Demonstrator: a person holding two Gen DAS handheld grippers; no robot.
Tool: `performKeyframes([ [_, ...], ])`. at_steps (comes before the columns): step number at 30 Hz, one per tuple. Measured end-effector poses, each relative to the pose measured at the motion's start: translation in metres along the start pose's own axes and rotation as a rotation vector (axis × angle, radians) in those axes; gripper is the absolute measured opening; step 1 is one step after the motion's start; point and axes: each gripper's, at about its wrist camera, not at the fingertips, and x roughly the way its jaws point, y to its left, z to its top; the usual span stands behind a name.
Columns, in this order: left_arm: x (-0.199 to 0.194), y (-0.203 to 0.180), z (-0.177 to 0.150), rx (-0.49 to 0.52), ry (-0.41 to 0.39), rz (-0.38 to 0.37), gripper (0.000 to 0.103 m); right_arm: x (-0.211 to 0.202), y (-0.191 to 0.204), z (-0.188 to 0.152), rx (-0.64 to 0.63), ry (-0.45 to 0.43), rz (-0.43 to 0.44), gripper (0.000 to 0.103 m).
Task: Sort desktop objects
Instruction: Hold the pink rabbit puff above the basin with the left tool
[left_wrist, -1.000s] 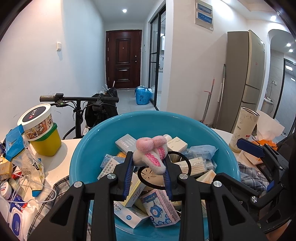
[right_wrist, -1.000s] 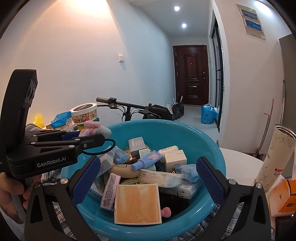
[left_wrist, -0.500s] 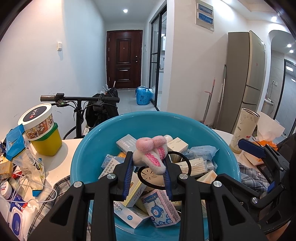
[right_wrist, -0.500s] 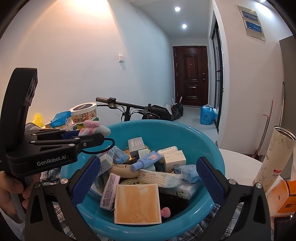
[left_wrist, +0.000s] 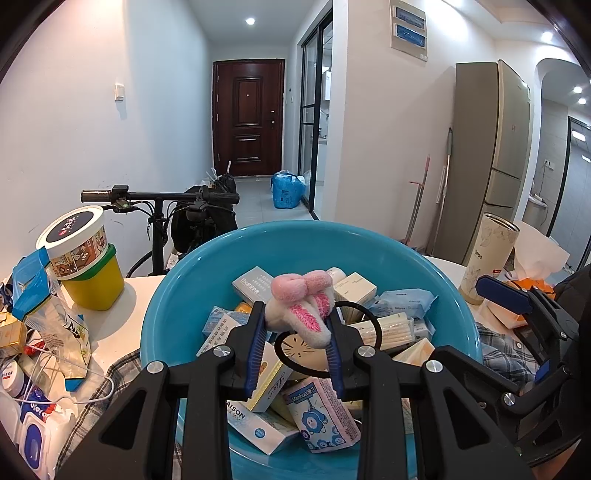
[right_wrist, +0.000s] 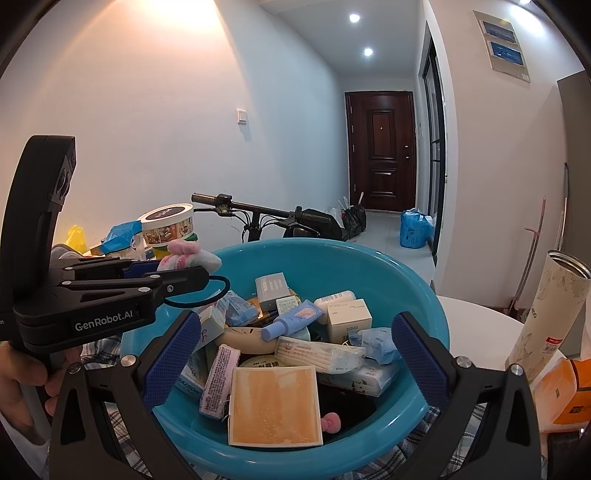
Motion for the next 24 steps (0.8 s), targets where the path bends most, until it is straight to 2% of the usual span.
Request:
performKeyframes([
  [24, 0.0008, 0.0032, -0.0006, -0.003, -0.003, 0.004, 0.031, -0.0027, 0.0015, 0.0005, -0.002, 0.003, 0.0, 0.103],
])
